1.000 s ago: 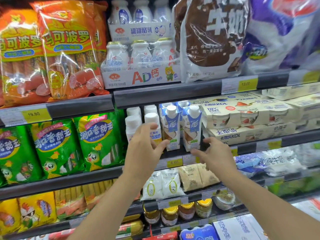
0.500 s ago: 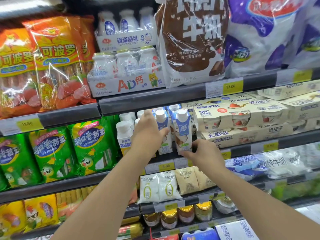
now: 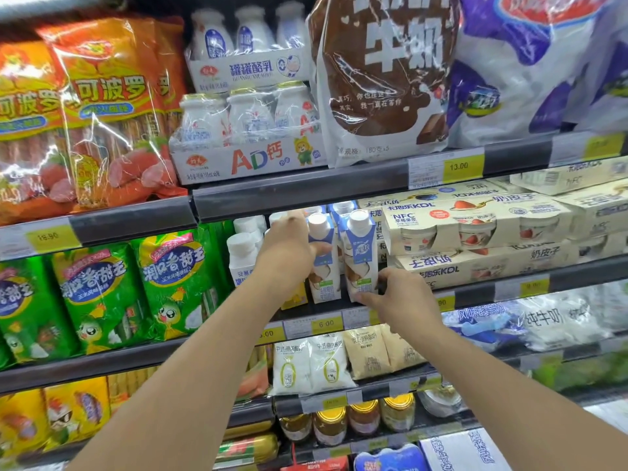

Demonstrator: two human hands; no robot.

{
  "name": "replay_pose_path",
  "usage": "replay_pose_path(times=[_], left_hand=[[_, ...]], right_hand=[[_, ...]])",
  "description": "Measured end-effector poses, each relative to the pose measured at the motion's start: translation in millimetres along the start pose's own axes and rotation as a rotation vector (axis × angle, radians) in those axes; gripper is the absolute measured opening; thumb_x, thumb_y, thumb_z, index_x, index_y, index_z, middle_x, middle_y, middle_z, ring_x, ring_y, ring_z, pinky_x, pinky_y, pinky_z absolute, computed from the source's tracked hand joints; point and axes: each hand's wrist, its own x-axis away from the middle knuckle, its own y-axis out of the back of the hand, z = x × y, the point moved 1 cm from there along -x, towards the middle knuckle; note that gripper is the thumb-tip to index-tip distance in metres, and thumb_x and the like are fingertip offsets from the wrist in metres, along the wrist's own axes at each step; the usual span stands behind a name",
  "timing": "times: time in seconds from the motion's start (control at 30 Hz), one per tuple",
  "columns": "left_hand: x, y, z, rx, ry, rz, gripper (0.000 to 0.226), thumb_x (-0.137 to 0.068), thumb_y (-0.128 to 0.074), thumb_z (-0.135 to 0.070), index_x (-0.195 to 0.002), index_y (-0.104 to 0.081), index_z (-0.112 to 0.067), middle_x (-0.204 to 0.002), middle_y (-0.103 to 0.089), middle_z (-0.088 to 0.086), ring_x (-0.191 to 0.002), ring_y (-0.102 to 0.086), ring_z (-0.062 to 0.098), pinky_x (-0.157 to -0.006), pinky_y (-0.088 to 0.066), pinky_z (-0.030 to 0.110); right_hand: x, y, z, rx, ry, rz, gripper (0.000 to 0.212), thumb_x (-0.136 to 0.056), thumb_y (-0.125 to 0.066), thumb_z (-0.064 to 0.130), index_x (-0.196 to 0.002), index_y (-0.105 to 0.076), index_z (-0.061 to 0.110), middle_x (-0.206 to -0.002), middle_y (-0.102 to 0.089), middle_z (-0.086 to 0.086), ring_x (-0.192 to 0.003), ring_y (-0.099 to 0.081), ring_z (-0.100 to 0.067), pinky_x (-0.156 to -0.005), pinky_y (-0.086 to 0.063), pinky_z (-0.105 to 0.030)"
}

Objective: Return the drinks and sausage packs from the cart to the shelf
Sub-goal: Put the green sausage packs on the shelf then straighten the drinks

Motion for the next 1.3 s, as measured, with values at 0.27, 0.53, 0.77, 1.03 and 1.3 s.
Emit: replay_pose_path(times=[0.27, 0.53, 0.77, 1.03, 1.3], left_hand=[[3.1, 1.4, 0.4, 0.004, -0.027, -0.003, 0.055, -0.079, -0.08, -0.032, -0.123, -0.054, -0.012, -0.104, -0.064, 0.009, -0.078, -0.069, 0.031, -0.074, -0.06, 0.046], [2.9, 2.0, 0.3, 0.007, -0.036, 0.013, 0.048, -0.08, -0.079, -0.032, -0.118, -0.057, -0.013, -0.098, -0.066, 0.009, -0.075, -0.069, 0.03, -0.074, -0.06, 0.046], [5.8, 2.1, 0.2, -0.008, -0.049, 0.005, 0.054, -0.081, -0.078, -0.032, -0.125, -0.053, -0.014, -0.104, -0.066, 0.011, -0.08, -0.069, 0.031, -0.075, -0.06, 0.046], [9.0, 5.8, -2.2, -0.036, -0.058, 0.019, 0.054, -0.079, -0.079, -0.034, -0.123, -0.054, -0.013, -0.104, -0.067, 0.009, -0.079, -0.069, 0.029, -0.077, -0.059, 0.044], [8.1, 32.3, 16.9, -0.477, -0.114, 0.04, 0.057, -0.078, -0.078, -0.038, -0.122, -0.055, -0.01, -0.102, -0.067, 0.012, -0.097, -0.063, 0.029, -0.084, -0.055, 0.042]], right_hand=[[-4.6, -3.1, 1.2, 0.033, -0.008, -0.005, 0.034, -0.074, -0.073, 0.06, -0.083, -0.064, 0.028, -0.076, -0.068, 0.011, -0.062, -0.065, -0.016, -0.059, -0.06, -0.04], [-7.5, -5.4, 1.0, 0.04, -0.015, -0.017, 0.034, -0.075, -0.071, 0.061, -0.084, -0.064, 0.029, -0.077, -0.069, 0.011, -0.065, -0.065, -0.016, -0.061, -0.059, -0.038], [-7.6, -4.5, 2.9, 0.055, -0.024, -0.022, 0.034, -0.076, -0.07, 0.062, -0.084, -0.064, 0.03, -0.08, -0.069, 0.012, -0.063, -0.064, -0.014, -0.057, -0.056, -0.033], [-2.8, -1.8, 3.5, 0.018, -0.031, -0.001, 0.035, -0.077, -0.07, 0.061, -0.087, -0.065, 0.028, -0.075, -0.067, 0.01, -0.06, -0.064, -0.015, -0.058, -0.06, -0.038], [6.1, 6.1, 4.1, -0.024, -0.038, 0.028, 0.033, -0.08, -0.07, 0.055, -0.094, -0.065, 0.025, -0.064, -0.066, 0.005, -0.044, -0.065, -0.015, -0.047, -0.058, -0.033]])
